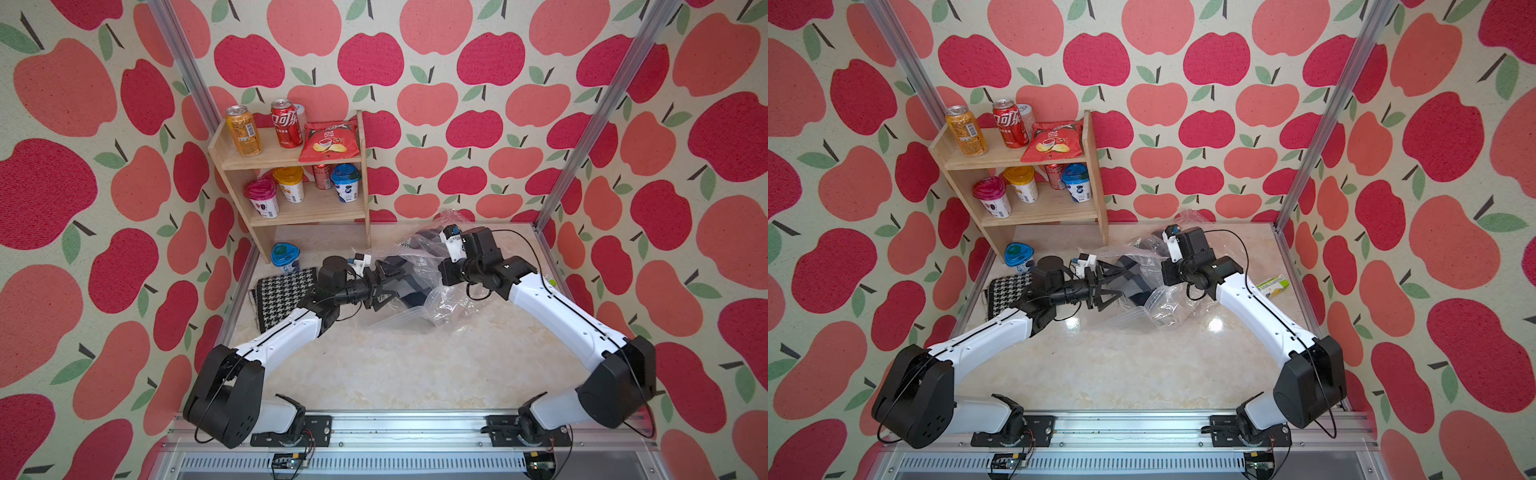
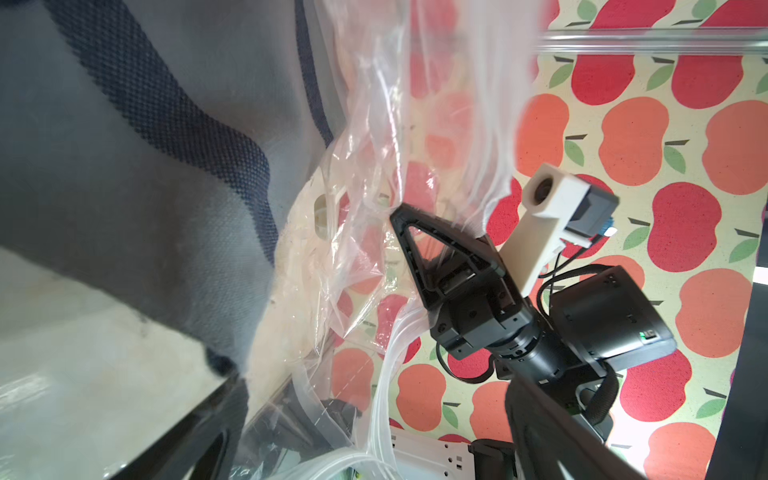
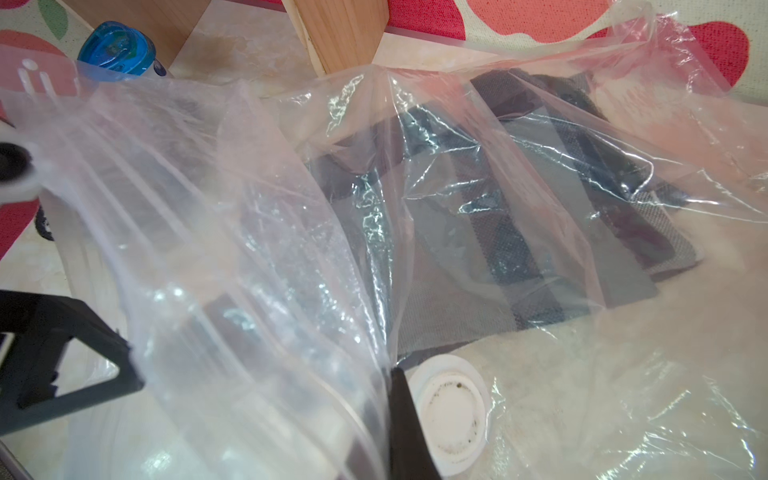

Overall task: Take the scarf out of the vacuum bag
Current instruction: Take out the scarf from the vacuum bag.

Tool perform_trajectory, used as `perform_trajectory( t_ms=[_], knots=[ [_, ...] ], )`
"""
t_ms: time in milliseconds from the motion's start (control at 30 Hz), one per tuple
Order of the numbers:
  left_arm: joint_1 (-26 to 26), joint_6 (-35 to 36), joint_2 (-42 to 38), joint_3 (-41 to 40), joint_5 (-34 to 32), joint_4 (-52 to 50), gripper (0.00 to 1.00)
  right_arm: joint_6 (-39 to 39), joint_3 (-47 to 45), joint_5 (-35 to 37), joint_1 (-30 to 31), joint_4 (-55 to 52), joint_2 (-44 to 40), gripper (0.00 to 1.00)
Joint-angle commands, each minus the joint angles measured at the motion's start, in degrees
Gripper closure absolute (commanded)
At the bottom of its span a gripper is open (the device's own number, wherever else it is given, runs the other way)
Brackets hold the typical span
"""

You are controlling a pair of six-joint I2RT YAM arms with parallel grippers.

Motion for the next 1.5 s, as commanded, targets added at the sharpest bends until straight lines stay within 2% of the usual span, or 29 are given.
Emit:
perform_trajectory(
  t_ms=[0, 133, 367, 467, 600, 800, 1000, 1133, 1300, 1467],
  knots=[
    [2.67, 5.47, -0.12, -1.08, 0.55, -9.14, 0.00, -3.13, -2.37, -0.85, -0.14, -0.69, -2.72, 0.97],
    [4.39, 6.68, 2.95, -0.96, 4.19, -8.61, 0.00, -5.66, -3.50, -5.46, 3.12, 2.16, -3.30, 0.89],
    [3.84, 12.25, 5.71, 2.47, 6.01, -13.65, 0.02, -5.03, 2.38, -9.27, 7.78, 2.23, 3.41, 0.89],
    [3.93, 13.09, 5.99, 2.35, 5.15, -15.65, 0.02, -4.44, 3.75, -8.60, 9.27, 2.74, 5.34, 0.90],
    [4.10, 12.65, 8.35, 1.92, 4.14, -13.38, 0.02, -4.16, 3.94, -7.88, 10.03, 3.31, 5.96, 0.92],
    [4.26, 9.49, 16.98, 2.52, 3.66, -4.73, 0.06, -4.70, 2.42, -7.64, 10.10, 2.80, 4.38, 0.93],
    [4.36, 7.06, 23.05, 4.16, 1.43, 1.22, 0.10, -5.37, 0.47, -10.05, 10.19, 2.81, 2.98, 0.93],
    [4.49, 8.79, 21.62, 5.05, -1.48, -2.29, 0.11, -5.41, 0.47, -10.29, 10.58, 2.42, 3.31, 0.93],
    [6.35, 9.68, 16.61, 2.03, -6.60, -4.58, 0.10, -5.19, 0.42, -10.30, 10.63, 2.77, 3.72, 0.93],
    [8.79, 10.09, 16.78, 1.75, -7.10, -4.29, 0.10, -5.13, 0.90, -10.75, 10.63, 3.04, 4.34, 0.93]
  ],
)
